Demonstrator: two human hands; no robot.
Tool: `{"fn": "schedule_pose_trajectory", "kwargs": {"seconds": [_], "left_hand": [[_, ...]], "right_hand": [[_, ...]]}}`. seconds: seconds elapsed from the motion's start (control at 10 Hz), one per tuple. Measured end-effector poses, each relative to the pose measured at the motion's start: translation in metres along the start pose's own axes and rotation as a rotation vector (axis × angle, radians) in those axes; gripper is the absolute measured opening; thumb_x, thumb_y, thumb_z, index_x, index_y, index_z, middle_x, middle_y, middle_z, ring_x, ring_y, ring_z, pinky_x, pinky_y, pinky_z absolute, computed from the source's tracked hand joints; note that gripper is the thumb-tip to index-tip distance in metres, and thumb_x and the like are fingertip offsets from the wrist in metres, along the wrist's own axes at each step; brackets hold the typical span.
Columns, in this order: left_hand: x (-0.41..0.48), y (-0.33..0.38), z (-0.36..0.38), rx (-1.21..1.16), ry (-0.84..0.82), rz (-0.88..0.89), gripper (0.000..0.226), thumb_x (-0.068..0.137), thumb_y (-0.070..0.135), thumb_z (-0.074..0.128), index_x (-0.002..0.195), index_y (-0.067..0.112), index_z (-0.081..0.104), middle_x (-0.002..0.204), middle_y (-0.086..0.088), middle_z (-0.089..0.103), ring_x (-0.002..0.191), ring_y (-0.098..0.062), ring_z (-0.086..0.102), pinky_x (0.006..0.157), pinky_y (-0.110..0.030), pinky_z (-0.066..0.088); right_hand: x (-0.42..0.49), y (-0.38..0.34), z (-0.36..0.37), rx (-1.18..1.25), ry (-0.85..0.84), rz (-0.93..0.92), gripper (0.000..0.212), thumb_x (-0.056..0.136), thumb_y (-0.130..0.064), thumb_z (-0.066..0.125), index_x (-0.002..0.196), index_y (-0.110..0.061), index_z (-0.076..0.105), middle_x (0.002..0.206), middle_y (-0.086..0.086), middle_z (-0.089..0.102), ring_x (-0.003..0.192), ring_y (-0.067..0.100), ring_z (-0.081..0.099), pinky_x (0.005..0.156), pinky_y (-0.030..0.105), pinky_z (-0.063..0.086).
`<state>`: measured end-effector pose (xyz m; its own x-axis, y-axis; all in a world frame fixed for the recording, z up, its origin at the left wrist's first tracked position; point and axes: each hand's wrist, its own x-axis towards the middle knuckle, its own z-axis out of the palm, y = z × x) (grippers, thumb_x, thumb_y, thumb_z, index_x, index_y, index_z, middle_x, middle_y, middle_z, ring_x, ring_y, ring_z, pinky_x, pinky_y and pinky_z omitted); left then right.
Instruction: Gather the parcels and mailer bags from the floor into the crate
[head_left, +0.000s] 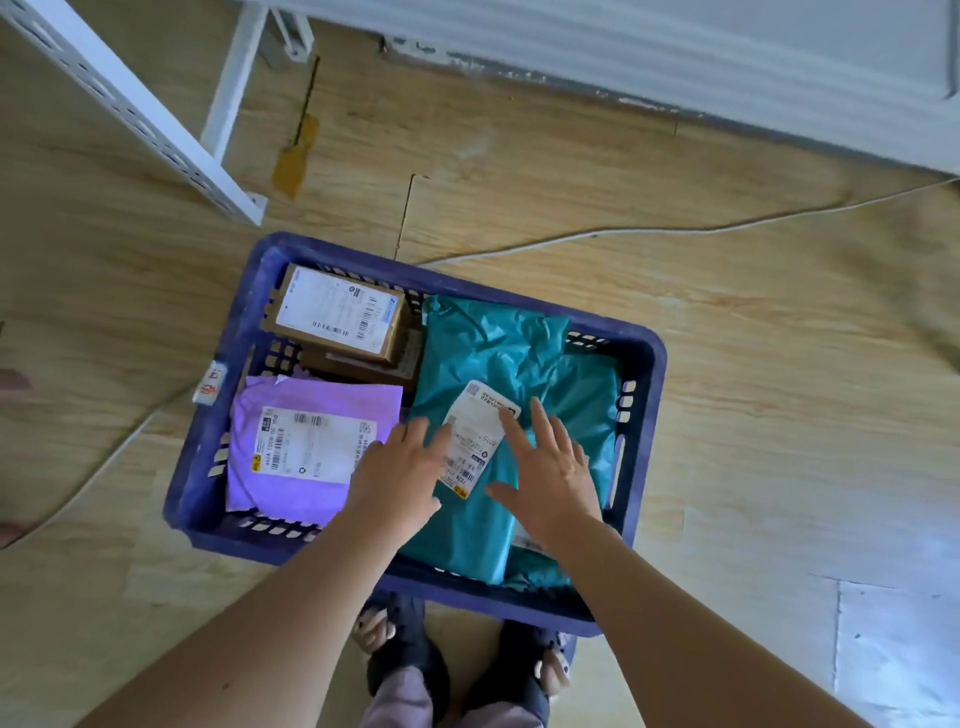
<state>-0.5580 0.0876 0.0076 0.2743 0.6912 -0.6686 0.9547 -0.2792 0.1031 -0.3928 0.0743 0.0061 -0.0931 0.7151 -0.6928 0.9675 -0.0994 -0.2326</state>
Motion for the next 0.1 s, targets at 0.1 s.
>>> {"fn": "schedule_pose_trajectory", "kwargs": {"seconds": [0.1], "left_hand": [[-0.0153,-0.0028,-0.0359,-0.009,0.020,-0.001,0.074,0.088,0.035,0.059,0.147,0.020,0.016,0.144,-0.005,0.027,0.128,-0.023,0.037,0.093,-0.035,0.044]], "right_hand": [[-0.0222,-0.0009,-0.0314,0.063,0.083,0.015,0.070,0.095,-0.042,0.047,0.150,-0.032,0.005,0.159,0.001,-0.013,0.147,0.024,-0.003,0.118,0.041,0.014]]}}
